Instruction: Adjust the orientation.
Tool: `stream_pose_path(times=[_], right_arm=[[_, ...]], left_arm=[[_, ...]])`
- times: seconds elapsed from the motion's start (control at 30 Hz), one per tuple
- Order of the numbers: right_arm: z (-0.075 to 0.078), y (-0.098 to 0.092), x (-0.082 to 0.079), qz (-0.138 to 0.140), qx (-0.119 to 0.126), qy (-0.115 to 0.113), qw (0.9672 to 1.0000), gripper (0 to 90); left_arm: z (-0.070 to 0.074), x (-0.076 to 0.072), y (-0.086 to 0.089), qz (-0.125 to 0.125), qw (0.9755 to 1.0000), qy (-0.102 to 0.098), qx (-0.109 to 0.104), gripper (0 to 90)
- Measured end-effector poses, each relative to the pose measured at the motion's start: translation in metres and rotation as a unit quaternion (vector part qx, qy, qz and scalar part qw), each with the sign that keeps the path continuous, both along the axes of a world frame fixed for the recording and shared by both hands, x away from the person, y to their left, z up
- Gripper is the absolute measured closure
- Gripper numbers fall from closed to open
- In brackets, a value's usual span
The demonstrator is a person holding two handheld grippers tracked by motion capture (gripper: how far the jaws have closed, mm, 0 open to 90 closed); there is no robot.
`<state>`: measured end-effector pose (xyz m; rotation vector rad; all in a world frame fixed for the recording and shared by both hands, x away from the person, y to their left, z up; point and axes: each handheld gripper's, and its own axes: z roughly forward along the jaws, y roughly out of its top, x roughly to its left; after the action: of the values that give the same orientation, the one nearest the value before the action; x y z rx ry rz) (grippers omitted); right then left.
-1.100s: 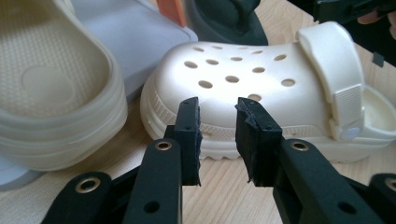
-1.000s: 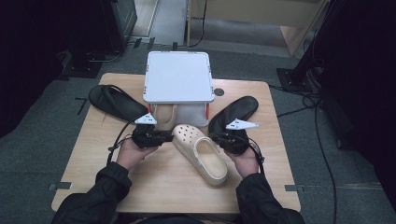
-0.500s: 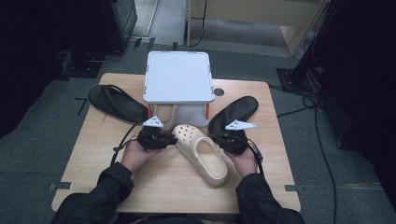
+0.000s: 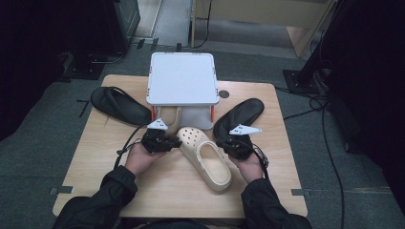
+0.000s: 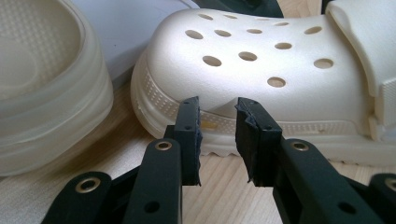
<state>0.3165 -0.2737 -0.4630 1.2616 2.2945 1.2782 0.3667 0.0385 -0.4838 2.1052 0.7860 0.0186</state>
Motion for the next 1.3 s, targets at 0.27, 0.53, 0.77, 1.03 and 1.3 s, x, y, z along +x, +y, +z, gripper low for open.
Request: stream_pose_path(times=[0.27,0.53,0.77,1.03,1.3], right_arm=[[-0.001,0.001,-0.01,-0.006,0.009,0.005,0.9999,90.0],[-0.003,0.004,-0.02,-0.011,0.019,0.008,0.9997,90.0],[-0.004,0.009,-0.027,-0.005,0.023,0.008,0.9997,90.0],[-0.004,0.013,-0.035,-0.001,0.026,0.01,0.9996,90.0],[-0.003,0.006,-0.032,0.004,0.026,0.018,0.9995,82.8]], left_arm=[[-0.001,0.004,-0.003,-0.001,1.0,0.004,-0.009,70.5],[-0.001,0.01,-0.005,0.002,0.9997,0.008,-0.022,70.6],[-0.001,0.015,-0.007,0.004,0.9996,0.008,-0.026,70.9],[-0.003,0.018,-0.009,0.006,0.9993,0.014,-0.035,71.0],[0.001,0.018,-0.009,0.001,0.9996,0.003,-0.027,67.7]])
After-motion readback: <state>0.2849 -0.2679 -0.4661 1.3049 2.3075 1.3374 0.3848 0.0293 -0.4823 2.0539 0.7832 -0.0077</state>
